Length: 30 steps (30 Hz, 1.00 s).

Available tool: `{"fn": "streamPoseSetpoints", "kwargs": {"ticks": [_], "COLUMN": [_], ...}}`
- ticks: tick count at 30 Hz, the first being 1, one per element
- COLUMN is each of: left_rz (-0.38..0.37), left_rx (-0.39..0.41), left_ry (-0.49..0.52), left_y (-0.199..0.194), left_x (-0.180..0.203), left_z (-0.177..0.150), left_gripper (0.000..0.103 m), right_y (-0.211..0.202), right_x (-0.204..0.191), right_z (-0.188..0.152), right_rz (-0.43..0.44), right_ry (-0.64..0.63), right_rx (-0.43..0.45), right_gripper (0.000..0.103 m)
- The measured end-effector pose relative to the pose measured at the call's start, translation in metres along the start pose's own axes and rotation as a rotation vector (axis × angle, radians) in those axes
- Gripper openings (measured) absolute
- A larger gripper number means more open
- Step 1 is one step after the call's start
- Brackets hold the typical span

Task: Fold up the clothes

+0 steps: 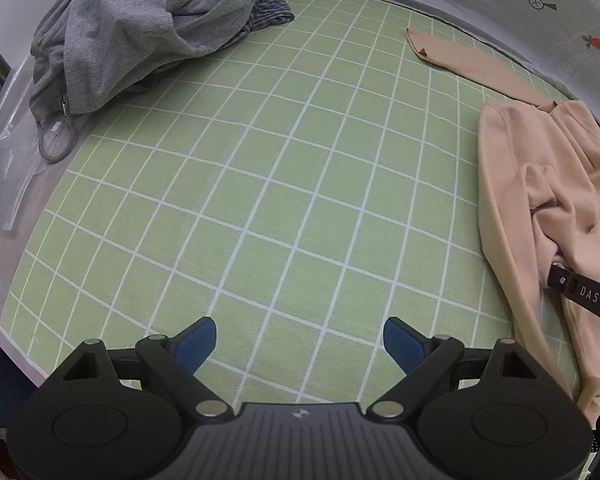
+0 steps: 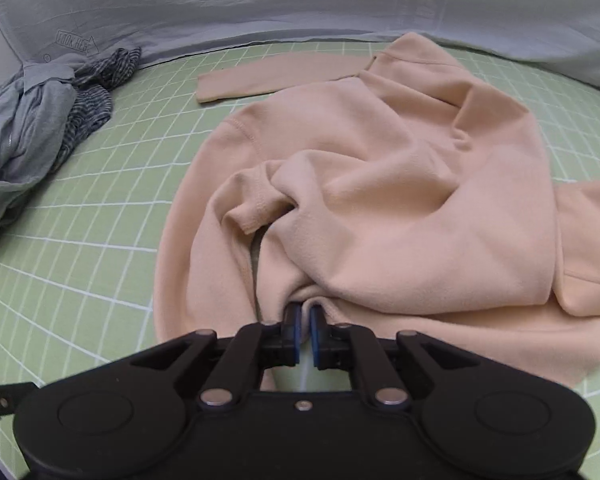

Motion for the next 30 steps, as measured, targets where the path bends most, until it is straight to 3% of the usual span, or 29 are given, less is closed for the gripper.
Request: {"fn": "streamPoseSetpoints", "kwargs": {"ticks": [2, 6, 7, 12, 17, 21, 23, 25, 27, 29, 30], "left_rz": [-0.010, -0.040, -0.049, -0.120, -0.179, -0.185, -0.184, -0.183, -0.181, -0.195, -0.200], "left_rx": [0.012, 0.022, 0.021, 0.005, -0.026, -0.044, -0.048, -0.052, -0.056, -0.059, -0.059], "left_ry": [-0.001, -0.009, -0.011, -0.022, -0.004, -0.010, -0.014, -0.019, -0.024, -0.028, -0.034], "left_y": [-0.004, -0.008, -0.008, -0.003, 0.005, 0.013, 0.015, 0.018, 0.021, 0.023, 0.025], "left_x": [0.005, 0.022, 0.029, 0.068, 0.113, 0.129, 0.129, 0.129, 0.129, 0.124, 0.119], "left_z": [-0.001, -0.005, -0.006, -0.014, -0.026, -0.033, -0.035, -0.037, -0.039, -0.036, -0.033], "left_gripper": [0.091, 0.091, 0.091, 0.091, 0.091, 0.090, 0.085, 0.064, 0.050, 0.026, 0.024], "right_y": [-0.012, -0.043, -0.054, -0.085, -0.089, -0.090, -0.090, -0.088, -0.087, -0.086, -0.085], "right_x": [0.008, 0.032, 0.044, 0.105, 0.162, 0.185, 0.197, 0.204, 0.209, 0.210, 0.209], "right_z": [-0.004, -0.011, -0.013, -0.009, -0.010, -0.021, -0.026, -0.027, -0.026, -0.024, -0.022], "right_rz": [0.034, 0.058, 0.045, -0.071, -0.124, -0.159, -0.176, -0.191, -0.204, -0.212, -0.217], "right_ry": [0.018, 0.043, 0.046, 0.055, 0.126, 0.135, 0.140, 0.151, 0.168, 0.181, 0.186], "right_rx": [0.000, 0.026, 0.046, 0.120, 0.098, 0.075, 0.064, 0.057, 0.056, 0.059, 0.063], "right_gripper": [0.015, 0.051, 0.056, 0.064, 0.064, 0.064, 0.065, 0.065, 0.065, 0.065, 0.065]}}
Point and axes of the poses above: each gripper's, at about its wrist camera, not at the fingertips, and y roughly the way its jaws point, x to its right, z to its top, the point moved 4 cm from there along y, roughly the way its jaws point, and after that the axes turned 7 degrees about y, right-handed, at the moved point
